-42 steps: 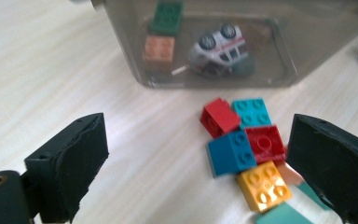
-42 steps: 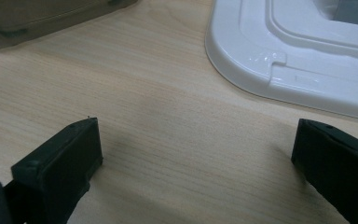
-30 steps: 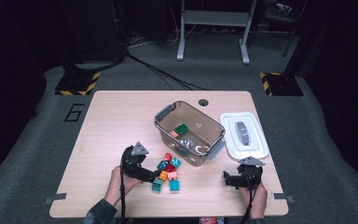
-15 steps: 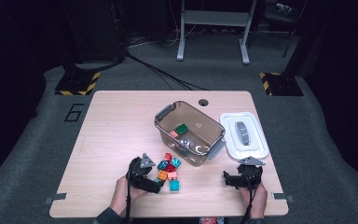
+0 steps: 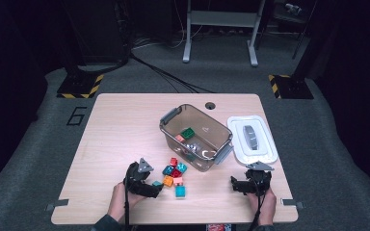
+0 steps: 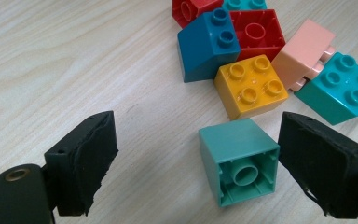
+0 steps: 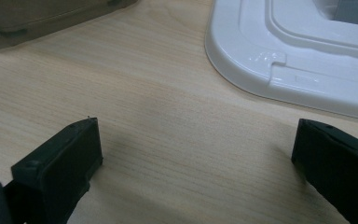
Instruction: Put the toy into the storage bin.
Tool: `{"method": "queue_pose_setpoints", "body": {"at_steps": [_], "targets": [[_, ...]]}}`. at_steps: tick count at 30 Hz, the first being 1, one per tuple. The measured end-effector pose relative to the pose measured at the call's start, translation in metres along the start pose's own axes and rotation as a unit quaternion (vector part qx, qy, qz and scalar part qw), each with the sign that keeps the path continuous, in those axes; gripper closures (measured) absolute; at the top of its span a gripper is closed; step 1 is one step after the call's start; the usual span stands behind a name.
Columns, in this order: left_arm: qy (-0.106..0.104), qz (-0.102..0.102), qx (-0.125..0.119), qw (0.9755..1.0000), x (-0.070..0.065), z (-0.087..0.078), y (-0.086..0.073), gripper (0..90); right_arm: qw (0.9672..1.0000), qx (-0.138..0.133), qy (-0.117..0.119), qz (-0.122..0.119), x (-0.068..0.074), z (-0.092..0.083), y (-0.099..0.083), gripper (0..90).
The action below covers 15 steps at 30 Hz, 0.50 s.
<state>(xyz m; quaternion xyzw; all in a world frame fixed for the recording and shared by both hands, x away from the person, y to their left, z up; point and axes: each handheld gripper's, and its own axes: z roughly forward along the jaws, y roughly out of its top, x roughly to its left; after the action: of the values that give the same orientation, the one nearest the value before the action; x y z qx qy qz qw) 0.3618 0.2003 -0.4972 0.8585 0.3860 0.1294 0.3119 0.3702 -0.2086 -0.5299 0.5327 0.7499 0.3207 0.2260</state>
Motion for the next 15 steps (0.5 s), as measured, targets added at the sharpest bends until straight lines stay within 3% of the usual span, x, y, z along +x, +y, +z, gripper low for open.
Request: {"method": "queue_pose_setpoints", "body": {"at_steps": [3, 15], "targets": [[-0.005, 0.000, 0.002, 1.0000, 0.0016, 0.0013, -0.0022, 16.4, 1.0000, 0.000, 0.000, 0.001, 0.0001, 0.0000, 0.0000, 0.9], [-0.016, 0.019, 0.003, 0.9997, 0.0002, 0.0029, -0.0067, 53.4, 1.0000, 0.000, 0.000, 0.000, 0.0001, 0.0000, 0.0000, 0.9]]}}
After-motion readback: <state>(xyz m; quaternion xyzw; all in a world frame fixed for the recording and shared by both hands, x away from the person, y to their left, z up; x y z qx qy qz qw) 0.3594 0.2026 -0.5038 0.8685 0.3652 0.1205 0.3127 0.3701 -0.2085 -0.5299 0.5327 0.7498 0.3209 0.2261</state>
